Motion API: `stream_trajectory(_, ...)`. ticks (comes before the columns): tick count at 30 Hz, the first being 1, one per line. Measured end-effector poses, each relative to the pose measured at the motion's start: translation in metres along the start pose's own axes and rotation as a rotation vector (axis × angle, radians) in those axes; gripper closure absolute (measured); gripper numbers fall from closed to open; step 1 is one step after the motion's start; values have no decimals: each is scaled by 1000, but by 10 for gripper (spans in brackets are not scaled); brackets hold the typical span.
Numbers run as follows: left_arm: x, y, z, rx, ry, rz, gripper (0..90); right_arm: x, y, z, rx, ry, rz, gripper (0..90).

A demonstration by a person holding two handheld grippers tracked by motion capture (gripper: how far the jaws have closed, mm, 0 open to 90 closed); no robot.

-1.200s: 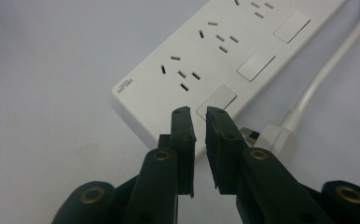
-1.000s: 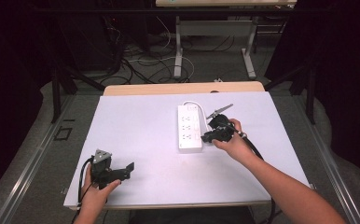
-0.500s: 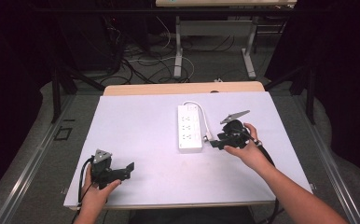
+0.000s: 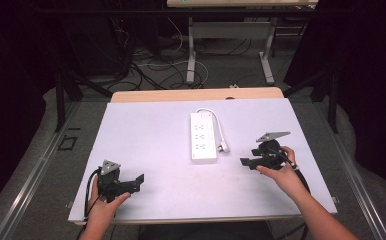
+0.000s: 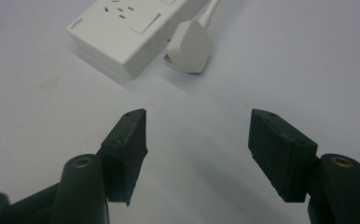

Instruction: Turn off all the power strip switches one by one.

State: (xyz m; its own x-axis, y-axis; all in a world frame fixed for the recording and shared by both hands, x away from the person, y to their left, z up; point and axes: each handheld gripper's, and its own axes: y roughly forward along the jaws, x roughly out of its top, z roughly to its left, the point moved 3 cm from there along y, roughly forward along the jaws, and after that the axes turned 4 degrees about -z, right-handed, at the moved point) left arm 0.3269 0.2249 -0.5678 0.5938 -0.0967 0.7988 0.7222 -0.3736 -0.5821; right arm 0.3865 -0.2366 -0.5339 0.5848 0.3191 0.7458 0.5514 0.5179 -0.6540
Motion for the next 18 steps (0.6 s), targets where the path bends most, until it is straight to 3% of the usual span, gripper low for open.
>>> stream_trajectory(6,0,0,0,1,-2,1,6,-15,-13,-10,-32,5,-51,318)
stream_trajectory(14,0,0,0,4,-3,-1,6,-38,-26,-24,-77,87,-87,279)
stream_trajectory(18,0,1,0,6,-5,-6,6,-51,-27,-31,-97,111,-93,198)
